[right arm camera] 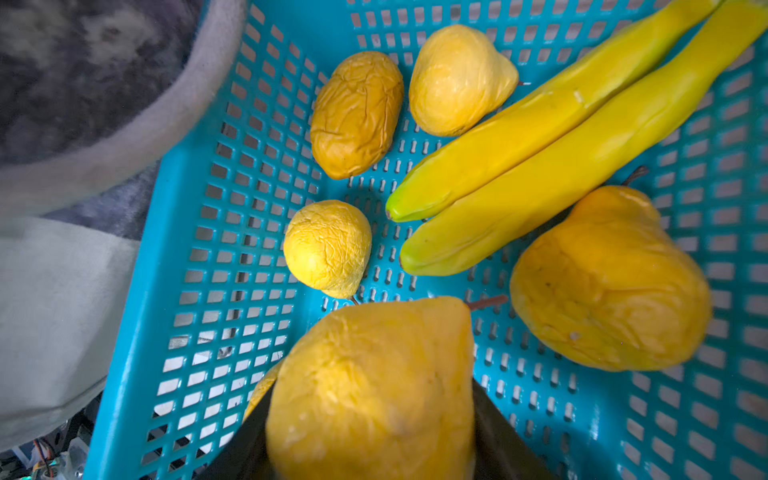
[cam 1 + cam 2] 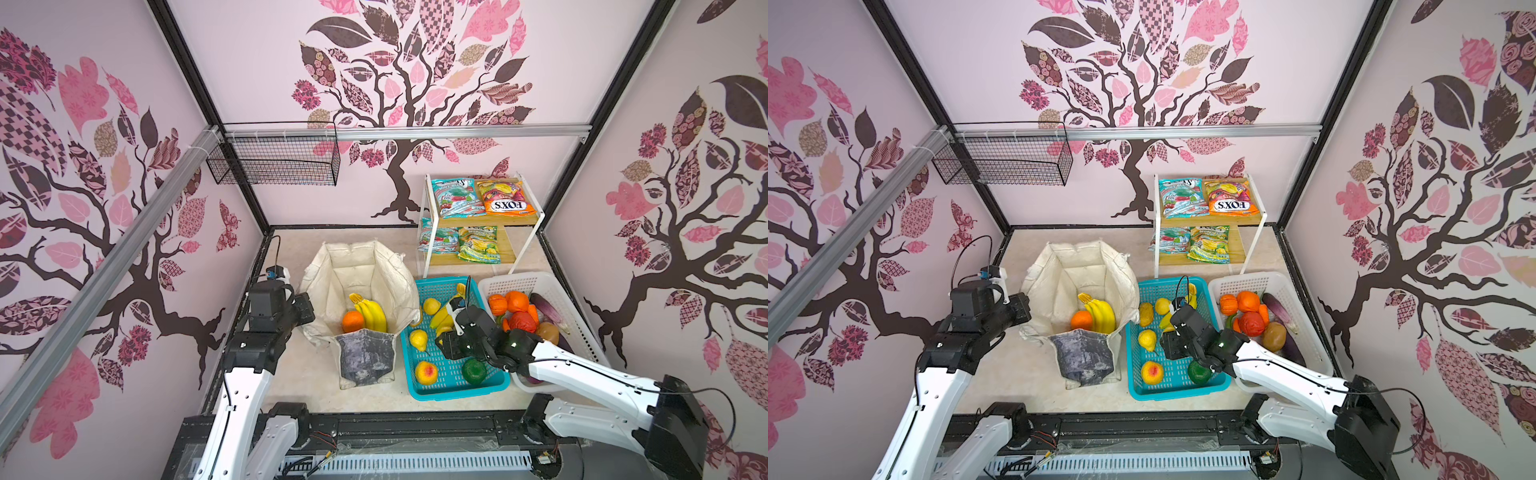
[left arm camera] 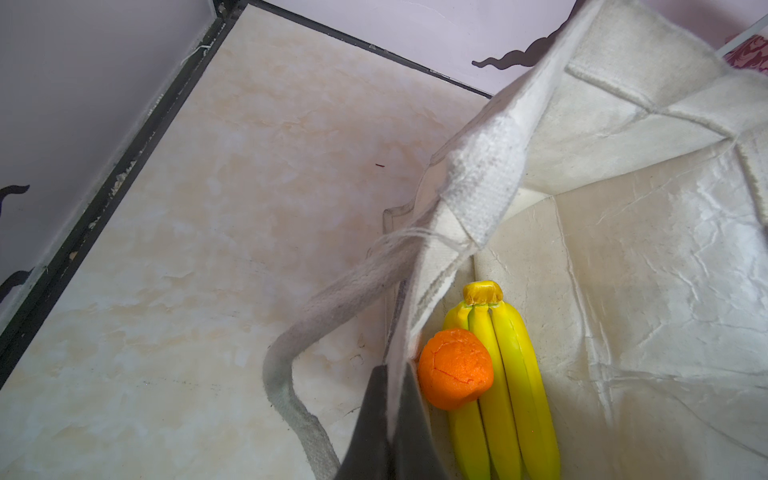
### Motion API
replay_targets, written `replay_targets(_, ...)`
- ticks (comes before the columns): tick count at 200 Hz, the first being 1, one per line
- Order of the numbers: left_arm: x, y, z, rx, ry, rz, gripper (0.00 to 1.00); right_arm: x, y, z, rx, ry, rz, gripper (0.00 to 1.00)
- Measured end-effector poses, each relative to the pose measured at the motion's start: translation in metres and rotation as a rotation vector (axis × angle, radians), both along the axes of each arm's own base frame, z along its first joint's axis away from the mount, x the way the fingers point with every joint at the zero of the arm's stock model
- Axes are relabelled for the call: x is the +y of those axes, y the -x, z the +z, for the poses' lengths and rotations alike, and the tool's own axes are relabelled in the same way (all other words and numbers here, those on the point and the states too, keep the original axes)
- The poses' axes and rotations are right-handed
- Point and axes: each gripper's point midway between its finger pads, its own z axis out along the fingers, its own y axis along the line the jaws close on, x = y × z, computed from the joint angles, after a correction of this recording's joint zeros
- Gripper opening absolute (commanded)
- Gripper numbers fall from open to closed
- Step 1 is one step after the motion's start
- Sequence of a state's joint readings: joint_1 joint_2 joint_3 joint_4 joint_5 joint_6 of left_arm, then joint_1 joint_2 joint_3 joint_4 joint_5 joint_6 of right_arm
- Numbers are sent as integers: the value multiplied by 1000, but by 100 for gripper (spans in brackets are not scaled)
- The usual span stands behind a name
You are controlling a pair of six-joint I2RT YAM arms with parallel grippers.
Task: Place the food into the grocery bag and tie it
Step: 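Grasp a yellow pear-shaped fruit with the right gripper and lift it, then carry the yellow fruit with the right gripper into the bag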
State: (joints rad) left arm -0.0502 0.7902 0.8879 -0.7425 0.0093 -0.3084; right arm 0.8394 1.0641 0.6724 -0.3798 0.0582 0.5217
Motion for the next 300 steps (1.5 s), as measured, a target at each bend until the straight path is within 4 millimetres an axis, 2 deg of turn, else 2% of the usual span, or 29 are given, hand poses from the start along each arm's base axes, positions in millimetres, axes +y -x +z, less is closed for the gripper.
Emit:
replay_targets(63,1,0,0,0,-2,3,0,3,-5,68,-126,-76,24,50)
replay_targets(106,1,0,0,0,-2,3,0,5,-11,101,-181,-79,39,49)
replay_targets(153,1,0,0,0,-2,2,0,33,-24,164,-272,-144,111,48)
replay_targets(181,0,0,0,0,-1,0,0,53,-28,186,-303,-164,167,50)
replay_targets(214,0,0,0,0,-1,0,0,91,-35,192,-309,-137,253,49)
replay_targets(248,0,0,0,0,-1,0,0,133,-43,185,-274,-132,337,48)
replay_targets(268,1,0,-1,3,0,5,0,159,-50,170,-241,-111,372,48)
replay_targets(300,2,0,-1,2,0,6,0,198,-54,129,-159,-62,436,48)
